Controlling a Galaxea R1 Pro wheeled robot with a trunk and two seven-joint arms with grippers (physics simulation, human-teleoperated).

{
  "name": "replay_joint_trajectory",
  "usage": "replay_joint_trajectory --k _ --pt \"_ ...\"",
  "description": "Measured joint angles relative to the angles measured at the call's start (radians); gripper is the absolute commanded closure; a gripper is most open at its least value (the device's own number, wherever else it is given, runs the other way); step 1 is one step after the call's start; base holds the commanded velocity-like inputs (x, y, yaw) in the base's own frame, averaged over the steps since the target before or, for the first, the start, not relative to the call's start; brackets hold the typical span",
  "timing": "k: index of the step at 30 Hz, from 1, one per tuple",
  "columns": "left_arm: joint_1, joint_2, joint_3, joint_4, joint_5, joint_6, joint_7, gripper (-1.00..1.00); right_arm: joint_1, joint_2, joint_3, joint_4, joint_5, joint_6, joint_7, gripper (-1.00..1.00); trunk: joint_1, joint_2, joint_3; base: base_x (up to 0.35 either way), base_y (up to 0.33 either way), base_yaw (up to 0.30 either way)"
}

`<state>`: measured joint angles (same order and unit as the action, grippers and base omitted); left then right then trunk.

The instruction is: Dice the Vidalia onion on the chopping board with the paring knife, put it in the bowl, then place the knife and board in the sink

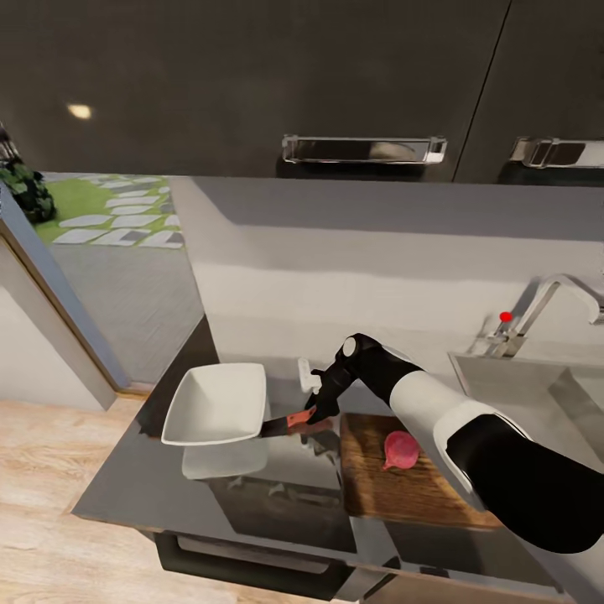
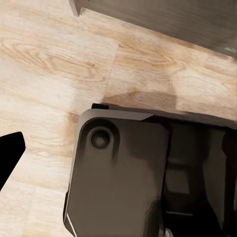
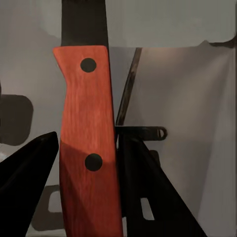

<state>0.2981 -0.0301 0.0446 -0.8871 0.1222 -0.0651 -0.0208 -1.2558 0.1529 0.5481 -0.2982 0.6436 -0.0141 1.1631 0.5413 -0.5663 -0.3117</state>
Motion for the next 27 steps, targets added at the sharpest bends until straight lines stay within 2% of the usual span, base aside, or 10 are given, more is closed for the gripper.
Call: replay_joint_trajectory --k 7,24,27 --pt "0.000 0.000 0.000 0.000 0.000 0.000 0.000 -1.00 0.000 0.000 0.000 0.000 0.000 0.000 0.000 1.00 0.000 0.000 0.011 -0.070 0.000 0.000" --pt "0.000 0.000 0.000 0.000 0.000 0.000 0.000 -1.00 0.000 0.000 0.000 0.000 0.000 0.000 0.000 1.00 0.001 0.000 0.038 -0.321 0.000 0.000" --pt "0.000 0.000 0.000 0.001 0.000 0.000 0.000 -1.00 0.000 0.001 0.000 0.000 0.000 0.000 0.000 1.00 0.000 0.000 0.043 -0.165 0.000 0.000"
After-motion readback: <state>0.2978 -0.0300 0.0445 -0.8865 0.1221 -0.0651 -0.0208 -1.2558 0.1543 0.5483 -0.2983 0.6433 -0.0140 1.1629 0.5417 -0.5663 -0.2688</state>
